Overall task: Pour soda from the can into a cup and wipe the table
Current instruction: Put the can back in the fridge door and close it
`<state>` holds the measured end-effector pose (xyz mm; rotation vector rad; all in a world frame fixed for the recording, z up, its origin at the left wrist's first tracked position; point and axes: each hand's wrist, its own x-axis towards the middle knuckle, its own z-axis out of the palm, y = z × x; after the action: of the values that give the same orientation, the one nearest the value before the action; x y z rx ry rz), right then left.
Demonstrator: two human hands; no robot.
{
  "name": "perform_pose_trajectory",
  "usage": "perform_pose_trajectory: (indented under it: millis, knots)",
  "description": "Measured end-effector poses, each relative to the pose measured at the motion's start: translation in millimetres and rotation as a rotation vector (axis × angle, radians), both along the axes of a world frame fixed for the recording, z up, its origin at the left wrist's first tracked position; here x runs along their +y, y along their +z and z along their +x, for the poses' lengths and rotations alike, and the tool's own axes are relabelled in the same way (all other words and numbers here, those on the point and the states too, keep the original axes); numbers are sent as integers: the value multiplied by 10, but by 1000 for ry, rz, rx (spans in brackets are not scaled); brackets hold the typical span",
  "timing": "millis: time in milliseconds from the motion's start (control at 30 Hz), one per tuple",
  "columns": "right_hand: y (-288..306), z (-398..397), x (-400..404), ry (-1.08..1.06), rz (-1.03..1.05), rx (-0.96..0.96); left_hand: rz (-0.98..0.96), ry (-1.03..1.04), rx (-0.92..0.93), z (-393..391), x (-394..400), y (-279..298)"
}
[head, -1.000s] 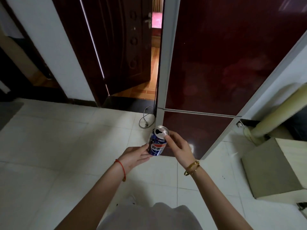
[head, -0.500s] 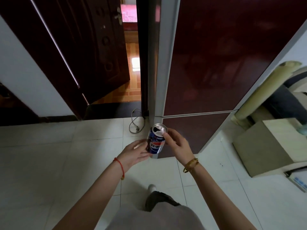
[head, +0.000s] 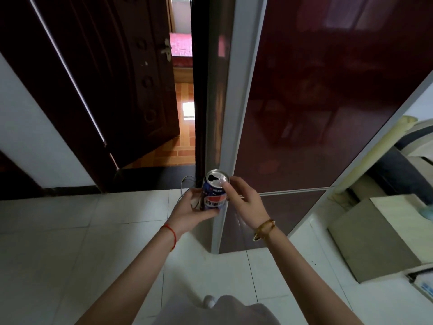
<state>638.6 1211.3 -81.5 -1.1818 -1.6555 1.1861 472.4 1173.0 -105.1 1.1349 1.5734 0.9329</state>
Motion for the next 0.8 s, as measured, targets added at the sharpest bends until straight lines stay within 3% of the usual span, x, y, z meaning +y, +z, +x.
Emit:
perform_pose_trajectory:
  millis: [333,567,667,800]
  knots:
    - [386,-263,581,23,241,-172,249,38,79,-328,470,212]
    - [659,-401,1201,-153,1130,-738,300,49,73,-636,836,400]
    - [627,-469,1387,-183,1261,-980,311,32,106,-744,943,398]
    - [565,-512,1472,-244,1237,-1208,315,4,118,-824,1030,395]
